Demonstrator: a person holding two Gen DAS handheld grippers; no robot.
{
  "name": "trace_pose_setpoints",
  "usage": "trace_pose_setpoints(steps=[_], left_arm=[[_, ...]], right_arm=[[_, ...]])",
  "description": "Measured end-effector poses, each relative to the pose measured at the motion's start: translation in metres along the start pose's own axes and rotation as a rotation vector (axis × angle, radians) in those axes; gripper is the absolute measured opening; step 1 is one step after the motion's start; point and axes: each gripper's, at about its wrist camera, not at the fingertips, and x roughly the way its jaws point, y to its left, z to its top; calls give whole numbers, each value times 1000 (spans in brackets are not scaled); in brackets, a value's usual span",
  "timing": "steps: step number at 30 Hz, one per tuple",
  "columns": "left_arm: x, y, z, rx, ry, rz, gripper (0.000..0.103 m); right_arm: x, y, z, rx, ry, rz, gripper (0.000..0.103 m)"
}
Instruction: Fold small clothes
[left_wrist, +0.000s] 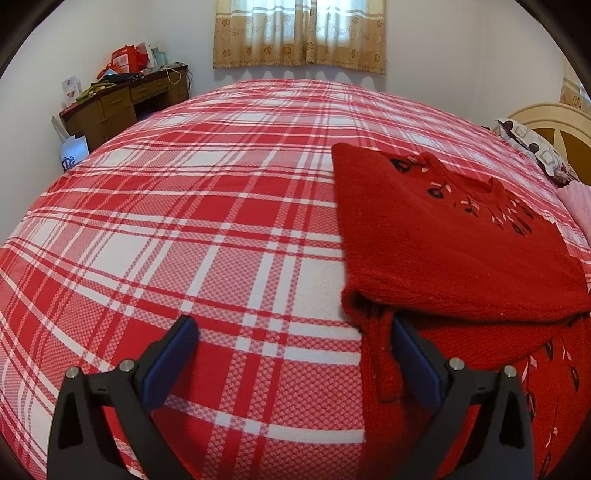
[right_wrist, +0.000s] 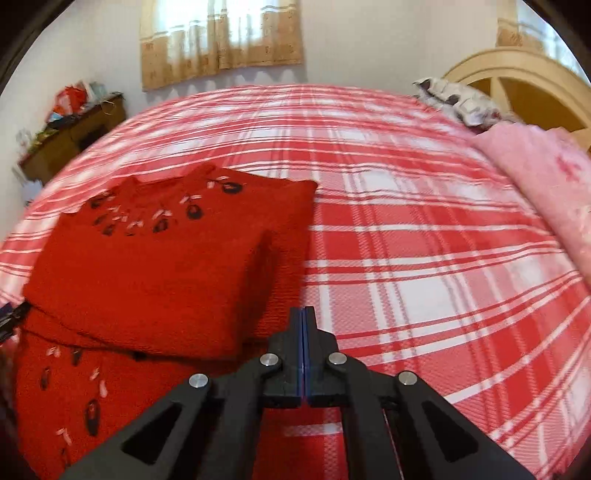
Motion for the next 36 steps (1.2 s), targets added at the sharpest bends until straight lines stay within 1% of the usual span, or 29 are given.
trace_pose_setpoints(steps=[1,3,4,5,6,7,8,9,10,11,13,14,15,16,17,18,20,21,22,25,27,28,31,36], left_arm=[[0,0,0,2,-1,1,103],[0,0,0,3,-2,1,103],[0,0,0,4,-2,1,103],[-2,0,-1,4,-3,-1,103],[-5,0,-2,6,-11,-7,103],[-9,0,-4,10,-25,-17,103],[-16,2,-7,14,-36,-17,103],[-22,7,-9,3,-53,-13,103],[-30,11,-11,-12,-77,-15,103],[-41,17,-13,-20,-112,-7,103],[-55,22,-8,-26,-166,30,103],[-58,22,-3,-29,-186,36,103],[-58,20,3,-25,-188,39,103],[-55,17,9,-18,-179,40,103],[-50,12,17,-9,-173,37,103],[-47,7,21,2,-174,38,103],[-32,-11,30,59,-156,59,103],[-25,-17,34,79,-138,62,103],[-20,-21,34,89,-127,65,103],[-2,-29,28,124,-65,96,103],[8,-28,19,128,-32,77,103],[9,-25,18,121,-32,61,103],[8,-25,17,117,-28,51,103],[6,-28,16,123,-35,62,103]], right_arm=[[-2,-1,-1,4,-7,-7,0],[-10,-11,0,50,-28,25,0],[-14,-11,0,59,-35,22,1],[-19,-12,2,64,-50,15,6],[-25,-11,4,61,-70,19,29],[-32,-8,7,58,-95,46,47],[-35,-4,9,58,-111,68,72],[-39,3,13,52,-131,106,73],[-39,12,16,35,-131,126,73],[-37,21,19,14,-123,142,73],[-27,45,24,-28,-94,203,73],[-22,54,25,-49,-79,224,71],[-17,61,26,-68,-63,224,65],[-8,69,26,-92,-37,194,60],[1,71,25,-99,-9,169,52],[9,69,23,-92,20,158,48],[23,59,17,-83,75,128,47],[24,55,14,-89,77,128,43],[22,50,11,-99,61,143,43],[18,43,6,-113,57,145,42],[18,42,3,-122,44,142,42],[19,43,3,-125,37,137,42],[22,46,4,-128,22,116,42],[16,43,-2,-104,8,122,42]])
